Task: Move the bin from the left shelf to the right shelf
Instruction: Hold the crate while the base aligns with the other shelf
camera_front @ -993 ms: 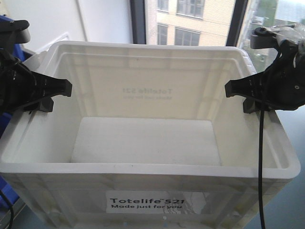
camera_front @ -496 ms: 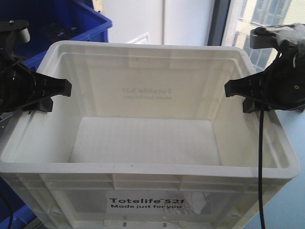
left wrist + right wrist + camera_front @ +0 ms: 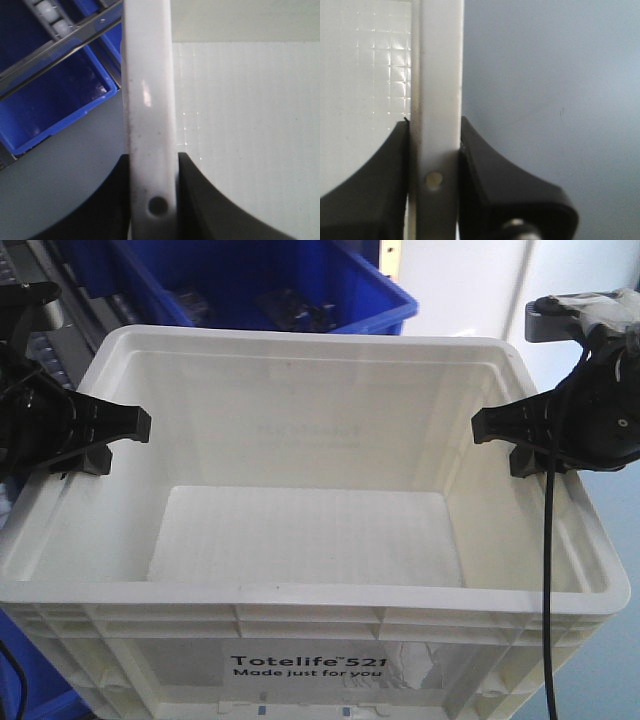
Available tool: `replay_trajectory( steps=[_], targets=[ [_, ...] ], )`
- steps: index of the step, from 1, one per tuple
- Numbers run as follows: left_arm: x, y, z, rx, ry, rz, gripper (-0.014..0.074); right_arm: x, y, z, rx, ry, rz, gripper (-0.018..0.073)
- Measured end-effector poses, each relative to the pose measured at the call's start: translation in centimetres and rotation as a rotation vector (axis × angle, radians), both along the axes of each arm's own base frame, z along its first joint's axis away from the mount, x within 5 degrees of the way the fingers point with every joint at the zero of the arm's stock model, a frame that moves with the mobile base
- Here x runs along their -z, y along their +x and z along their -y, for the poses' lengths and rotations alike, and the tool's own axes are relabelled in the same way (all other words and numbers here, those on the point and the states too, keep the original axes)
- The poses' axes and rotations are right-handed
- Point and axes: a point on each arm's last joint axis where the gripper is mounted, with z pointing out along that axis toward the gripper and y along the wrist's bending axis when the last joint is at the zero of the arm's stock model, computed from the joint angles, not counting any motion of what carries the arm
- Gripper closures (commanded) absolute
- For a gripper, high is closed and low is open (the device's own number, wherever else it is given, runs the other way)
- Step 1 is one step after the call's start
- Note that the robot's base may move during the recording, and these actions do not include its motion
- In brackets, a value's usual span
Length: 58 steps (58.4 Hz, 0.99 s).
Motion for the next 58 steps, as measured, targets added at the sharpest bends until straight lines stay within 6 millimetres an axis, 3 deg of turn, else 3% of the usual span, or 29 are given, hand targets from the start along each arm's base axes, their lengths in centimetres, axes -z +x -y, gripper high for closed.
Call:
replay_trajectory(
  steps=[58],
  targets=[
    [0.03, -0.05, -0.03, -0.001, 0.003, -0.006, 0.0603, 0.00, -0.01, -0.04, 0.000, 0.004, -0.002, 0.0559]
  ],
)
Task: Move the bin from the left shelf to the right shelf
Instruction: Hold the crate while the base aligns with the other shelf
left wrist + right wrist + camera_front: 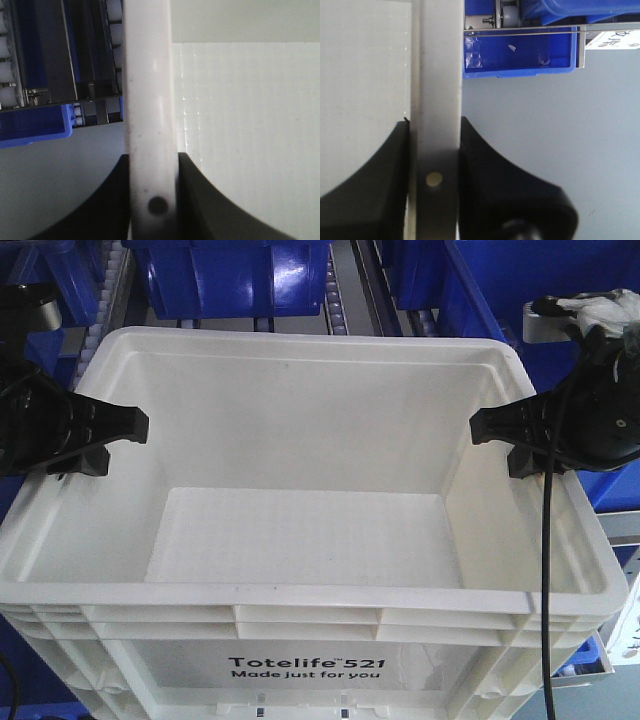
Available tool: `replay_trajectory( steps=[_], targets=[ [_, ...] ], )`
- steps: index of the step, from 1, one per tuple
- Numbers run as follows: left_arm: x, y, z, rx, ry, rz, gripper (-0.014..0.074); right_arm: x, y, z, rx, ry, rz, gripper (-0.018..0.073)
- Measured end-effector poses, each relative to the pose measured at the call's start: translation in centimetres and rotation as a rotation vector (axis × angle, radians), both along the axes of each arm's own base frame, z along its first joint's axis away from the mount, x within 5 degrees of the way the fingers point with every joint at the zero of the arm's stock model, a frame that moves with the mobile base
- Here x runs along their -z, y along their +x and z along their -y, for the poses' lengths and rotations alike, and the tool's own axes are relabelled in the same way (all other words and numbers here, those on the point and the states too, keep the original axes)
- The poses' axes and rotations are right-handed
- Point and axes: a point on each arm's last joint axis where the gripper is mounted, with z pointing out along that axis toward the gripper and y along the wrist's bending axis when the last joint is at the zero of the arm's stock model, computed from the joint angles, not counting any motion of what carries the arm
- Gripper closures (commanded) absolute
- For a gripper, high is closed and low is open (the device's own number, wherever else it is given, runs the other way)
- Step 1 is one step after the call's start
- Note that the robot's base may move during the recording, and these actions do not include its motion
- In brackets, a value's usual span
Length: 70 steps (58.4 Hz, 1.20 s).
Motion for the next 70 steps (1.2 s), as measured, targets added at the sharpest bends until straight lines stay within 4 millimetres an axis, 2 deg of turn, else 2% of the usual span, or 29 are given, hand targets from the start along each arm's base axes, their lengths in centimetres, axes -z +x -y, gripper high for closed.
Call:
replay_trajectory(
  steps=[70],
  targets=[
    [0.00, 0.00, 0.01, 0.000, -0.001, 0.000, 0.0603, 0.02, -0.03, 0.03, 0.000, -0.003, -0.004, 0.0559]
  ],
)
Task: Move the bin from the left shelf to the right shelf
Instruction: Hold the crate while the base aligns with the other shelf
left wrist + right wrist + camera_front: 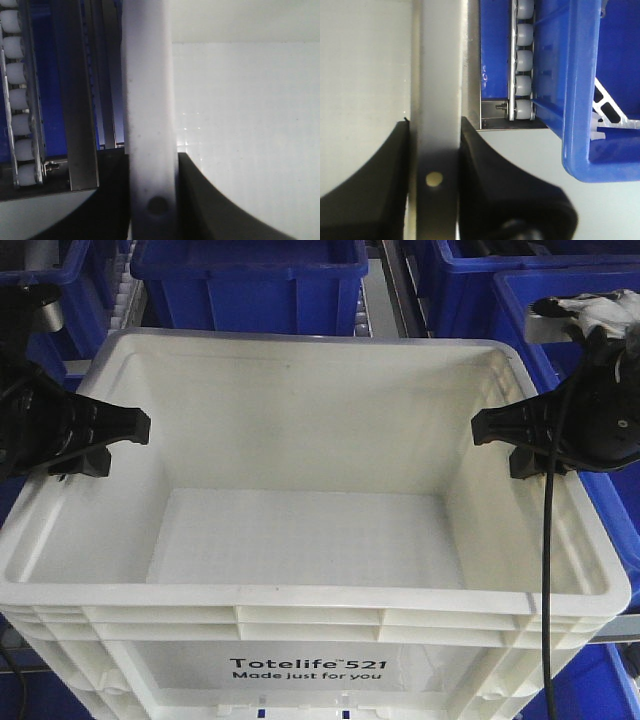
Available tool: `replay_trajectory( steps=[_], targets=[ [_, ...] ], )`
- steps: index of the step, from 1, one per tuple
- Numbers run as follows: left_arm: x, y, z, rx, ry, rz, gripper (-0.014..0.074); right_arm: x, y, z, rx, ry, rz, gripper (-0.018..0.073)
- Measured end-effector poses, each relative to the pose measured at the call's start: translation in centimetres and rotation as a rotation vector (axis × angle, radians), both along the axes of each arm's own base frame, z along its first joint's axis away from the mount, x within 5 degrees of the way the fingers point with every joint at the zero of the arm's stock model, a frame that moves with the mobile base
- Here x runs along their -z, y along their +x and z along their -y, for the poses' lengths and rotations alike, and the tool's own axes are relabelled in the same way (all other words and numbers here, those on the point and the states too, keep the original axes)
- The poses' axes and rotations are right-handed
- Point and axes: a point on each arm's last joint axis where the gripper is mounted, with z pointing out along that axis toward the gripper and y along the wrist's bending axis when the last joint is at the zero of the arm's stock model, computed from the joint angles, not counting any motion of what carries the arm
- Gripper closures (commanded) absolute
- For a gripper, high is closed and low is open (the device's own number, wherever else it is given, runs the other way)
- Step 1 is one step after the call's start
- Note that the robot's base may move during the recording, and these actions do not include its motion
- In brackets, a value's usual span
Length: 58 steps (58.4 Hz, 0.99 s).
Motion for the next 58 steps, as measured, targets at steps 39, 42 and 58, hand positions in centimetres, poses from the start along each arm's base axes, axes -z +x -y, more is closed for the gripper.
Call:
replay_trajectory(
  steps=[39, 42, 58],
  targets=[
    [0.00, 0.00, 0.00, 0.000, 0.000, 0.000, 0.0603, 0.00, 0.00, 0.00, 0.000, 0.000, 0.000, 0.0559],
    [0.00, 0.00, 0.00, 0.000, 0.000, 0.000, 0.0603, 0.00, 0.00, 0.00, 0.000, 0.000, 0.000, 0.0559],
    [0.00, -0.01, 0.00, 0.000, 0.000, -0.001, 0.0603, 0.00, 0.00, 0.00, 0.000, 0.000, 0.000, 0.0559]
  ],
)
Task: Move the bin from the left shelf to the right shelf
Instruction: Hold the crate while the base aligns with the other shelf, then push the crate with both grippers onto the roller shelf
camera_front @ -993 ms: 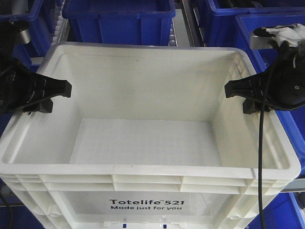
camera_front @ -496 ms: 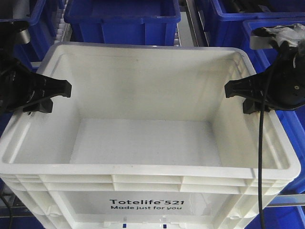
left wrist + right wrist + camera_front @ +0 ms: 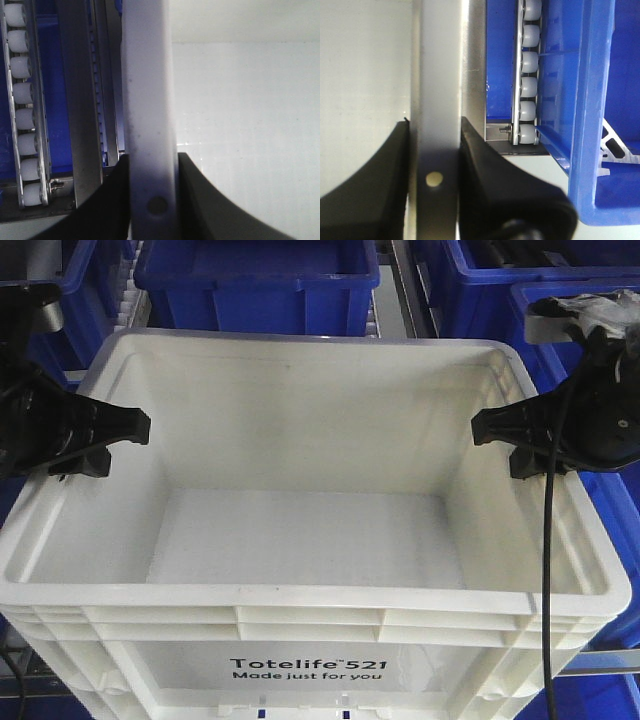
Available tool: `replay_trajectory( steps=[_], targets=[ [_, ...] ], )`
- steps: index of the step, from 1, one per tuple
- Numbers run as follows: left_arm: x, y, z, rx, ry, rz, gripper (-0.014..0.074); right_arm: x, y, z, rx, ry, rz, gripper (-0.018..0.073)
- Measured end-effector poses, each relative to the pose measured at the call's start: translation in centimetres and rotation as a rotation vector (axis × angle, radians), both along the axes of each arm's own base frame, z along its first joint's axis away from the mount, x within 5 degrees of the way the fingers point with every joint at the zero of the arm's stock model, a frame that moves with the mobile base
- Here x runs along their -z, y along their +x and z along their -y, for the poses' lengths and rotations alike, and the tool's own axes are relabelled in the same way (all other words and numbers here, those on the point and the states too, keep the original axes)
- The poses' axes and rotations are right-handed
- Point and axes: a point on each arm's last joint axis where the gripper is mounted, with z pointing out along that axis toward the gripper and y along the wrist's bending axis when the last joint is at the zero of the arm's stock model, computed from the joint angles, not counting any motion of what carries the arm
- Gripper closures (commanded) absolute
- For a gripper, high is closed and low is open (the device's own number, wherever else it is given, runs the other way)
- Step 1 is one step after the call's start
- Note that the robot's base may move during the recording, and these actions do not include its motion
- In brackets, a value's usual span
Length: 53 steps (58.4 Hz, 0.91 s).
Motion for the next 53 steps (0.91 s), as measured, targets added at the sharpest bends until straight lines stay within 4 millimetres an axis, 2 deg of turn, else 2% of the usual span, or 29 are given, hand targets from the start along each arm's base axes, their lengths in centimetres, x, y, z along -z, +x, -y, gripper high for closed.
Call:
replay_trajectory(
  steps=[33, 53],
  targets=[
    [0.0, 0.0, 0.0, 0.000, 0.000, 0.000, 0.0603, 0.0, 0.0, 0.0, 0.000, 0.000, 0.001, 0.0559],
    [-0.3, 0.5, -0.1, -0.002, 0.003, 0.060, 0.0603, -0.2, 1.2, -0.2, -0.012, 0.007, 0.114, 0.0559]
  ],
)
